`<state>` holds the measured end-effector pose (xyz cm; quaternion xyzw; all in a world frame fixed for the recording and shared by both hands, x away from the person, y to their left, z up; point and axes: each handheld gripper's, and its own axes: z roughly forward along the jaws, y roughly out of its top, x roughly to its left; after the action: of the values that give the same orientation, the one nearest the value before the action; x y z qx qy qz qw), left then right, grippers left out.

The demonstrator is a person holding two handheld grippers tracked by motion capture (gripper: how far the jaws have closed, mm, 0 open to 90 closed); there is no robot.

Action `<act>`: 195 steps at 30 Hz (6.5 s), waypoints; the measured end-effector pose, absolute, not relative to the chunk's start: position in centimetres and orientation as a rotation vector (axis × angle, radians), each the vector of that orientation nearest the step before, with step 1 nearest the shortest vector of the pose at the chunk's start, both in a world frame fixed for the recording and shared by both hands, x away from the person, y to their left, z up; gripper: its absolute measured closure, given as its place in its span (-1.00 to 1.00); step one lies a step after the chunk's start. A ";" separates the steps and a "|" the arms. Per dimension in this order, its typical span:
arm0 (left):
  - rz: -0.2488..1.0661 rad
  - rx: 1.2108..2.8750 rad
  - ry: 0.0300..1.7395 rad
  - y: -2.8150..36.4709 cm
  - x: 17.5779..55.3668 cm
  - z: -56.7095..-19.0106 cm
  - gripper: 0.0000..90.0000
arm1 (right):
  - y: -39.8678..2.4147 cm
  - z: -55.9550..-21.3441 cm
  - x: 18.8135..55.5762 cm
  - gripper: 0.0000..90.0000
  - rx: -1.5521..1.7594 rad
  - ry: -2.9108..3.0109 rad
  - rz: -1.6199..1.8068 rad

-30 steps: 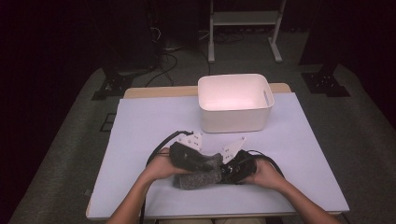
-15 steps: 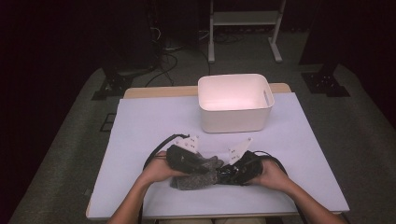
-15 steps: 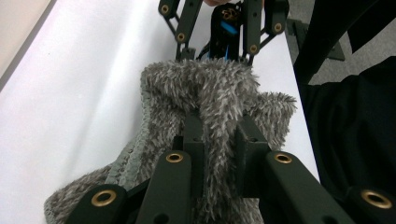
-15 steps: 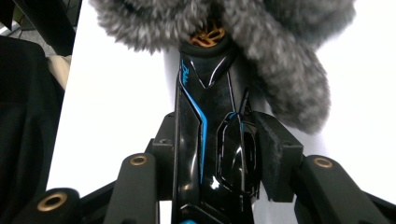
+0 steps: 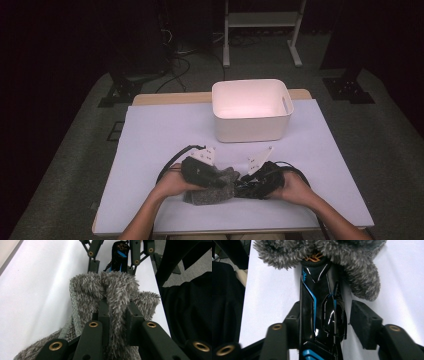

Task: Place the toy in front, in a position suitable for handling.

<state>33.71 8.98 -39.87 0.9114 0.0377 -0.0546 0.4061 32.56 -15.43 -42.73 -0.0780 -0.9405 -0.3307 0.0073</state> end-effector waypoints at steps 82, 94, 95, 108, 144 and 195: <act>-0.091 2.261 0.068 10.6 33.2 -36.2 0.74 | -16.4 -41.0 31.8 0.24 -0.228 -2.834 -1.409; -0.049 2.222 0.065 12.1 33.0 -33.9 0.74 | -13.9 -40.8 32.2 0.23 -0.202 -2.801 -1.479; -0.047 2.227 0.060 12.2 33.0 -33.9 0.74 | -13.6 -40.7 32.2 0.23 -0.199 -2.796 -1.480; -0.118 2.222 0.043 11.2 33.1 -35.6 0.73 | -14.7 -40.3 32.0 0.22 -0.204 -2.845 -1.392; -0.195 2.257 0.013 7.8 33.2 -37.8 0.73 | -17.3 -38.3 30.5 0.24 -0.180 -2.903 -1.281; -0.123 2.373 0.033 7.1 33.4 -37.5 0.75 | -15.5 -43.3 31.7 0.24 -0.167 -2.977 -1.208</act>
<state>33.44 7.13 -37.49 0.9263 0.0127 -0.0481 0.3735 31.68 -15.54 -43.28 -0.0519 -0.9247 -0.3753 -0.0378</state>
